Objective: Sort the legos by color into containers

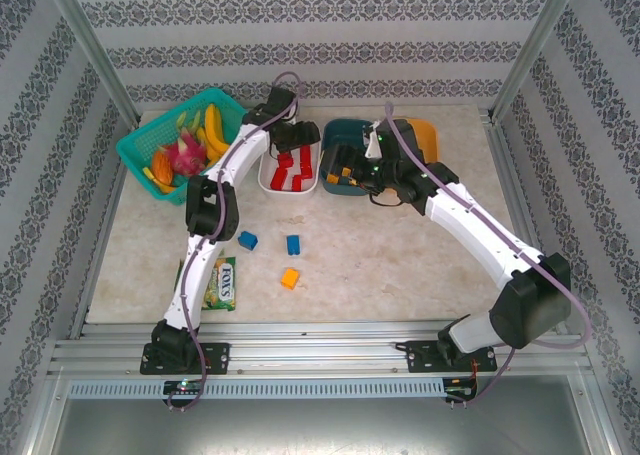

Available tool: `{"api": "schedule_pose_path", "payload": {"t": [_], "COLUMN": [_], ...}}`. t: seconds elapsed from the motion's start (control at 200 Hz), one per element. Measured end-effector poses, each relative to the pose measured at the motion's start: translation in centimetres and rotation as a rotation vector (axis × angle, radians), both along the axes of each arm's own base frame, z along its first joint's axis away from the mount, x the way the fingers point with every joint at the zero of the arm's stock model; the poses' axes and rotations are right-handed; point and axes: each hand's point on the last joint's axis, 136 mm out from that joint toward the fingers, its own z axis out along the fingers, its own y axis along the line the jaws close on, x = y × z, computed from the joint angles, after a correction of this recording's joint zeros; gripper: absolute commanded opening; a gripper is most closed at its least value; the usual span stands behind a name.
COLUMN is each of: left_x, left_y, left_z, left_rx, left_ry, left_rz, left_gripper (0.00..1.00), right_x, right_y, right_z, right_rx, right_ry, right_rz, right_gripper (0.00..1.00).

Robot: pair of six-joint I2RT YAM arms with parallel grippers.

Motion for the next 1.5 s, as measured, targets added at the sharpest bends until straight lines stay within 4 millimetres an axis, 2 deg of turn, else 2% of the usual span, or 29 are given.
{"api": "schedule_pose_path", "payload": {"t": [0.05, 0.115, 0.22, 0.305, 0.365, 0.41, 0.505, 0.56, 0.64, 0.724, 0.804, 0.919, 1.004, 1.124, 1.344, 1.504], "left_x": [-0.3, -1.0, -3.8, -7.7, -11.2, -14.2, -20.6, -24.4, -29.7, -35.0, -39.2, -43.5, -45.6, -47.3, -48.2, -48.2], "left_y": [0.1, 0.3, 1.8, 3.9, 5.6, 7.0, 9.8, 11.3, 13.2, 14.9, 16.1, 17.4, 18.0, 18.3, 18.4, 18.3], "left_z": [1.9, 5.5, 12.2, 17.3, 19.4, 19.9, 18.9, 17.0, 14.3, 12.1, 11.8, 12.7, 12.8, 11.8, 11.1, 11.1], "left_rx": [-0.012, -0.033, -0.042, -0.027, -0.01, 0.007, 0.051, 0.072, 0.091, 0.093, 0.07, 0.019, -0.002, 0.013, 0.038, 0.048], "left_ry": [-0.014, -0.047, -0.109, -0.159, -0.177, -0.176, -0.139, -0.098, -0.031, 0.015, 0.0, -0.062, -0.082, -0.03, 0.013, 0.024], "left_rz": [0.009, 0.023, 0.058, 0.102, 0.134, 0.154, 0.193, 0.213, 0.239, 0.262, 0.28, 0.299, 0.301, 0.292, 0.278, 0.258], "left_gripper": [0.71, 0.71, 0.73, 0.73, 0.73, 0.74, 0.74, 0.74, 0.74, 0.79, 0.82, 0.82, 0.82, 0.82, 0.82, 0.81], "right_x": [-0.2, -0.7, -1.6, -2.4, -3.0, -3.5, -4.7, -5.4, -6.3, -7.0, -7.2, -6.3, -5.5, -4.5, -4.4, -4.2], "right_y": [0.2, 0.8, 2.5, 4.8, 6.5, 7.8, 11.2, 13.2, 16.1, 18.2, 19.4, 20.1, 20.4, 21.1, 22.2, 22.4], "right_z": [-0.6, -1.6, -4.0, -5.8, -7.1, -8.0, -9.6, -10.3, -11.6, -13.0, -14.5, -16.6, -17.9, -19.2, -22.0, -23.4], "right_rx": [-0.021, -0.061, -0.142, -0.198, -0.23, -0.254, -0.304, -0.338, -0.395, -0.46, -0.522, -0.607, -0.667, -0.737, -0.806, -0.825], "right_ry": [0.005, 0.013, 0.048, 0.072, 0.089, 0.098, 0.095, 0.08, 0.039, -0.004, -0.031, -0.064, -0.093, -0.134, -0.144, -0.126], "right_rz": [0.011, 0.036, 0.09, 0.149, 0.182, 0.209, 0.283, 0.333, 0.418, 0.498, 0.56, 0.617, 0.654, 0.702, 0.761, 0.766], "right_gripper": [0.88, 0.83, 0.74, 0.7, 0.68, 0.68, 0.67, 0.67, 0.74, 0.79, 0.8, 0.81, 0.81, 0.78, 0.69, 0.55]}}
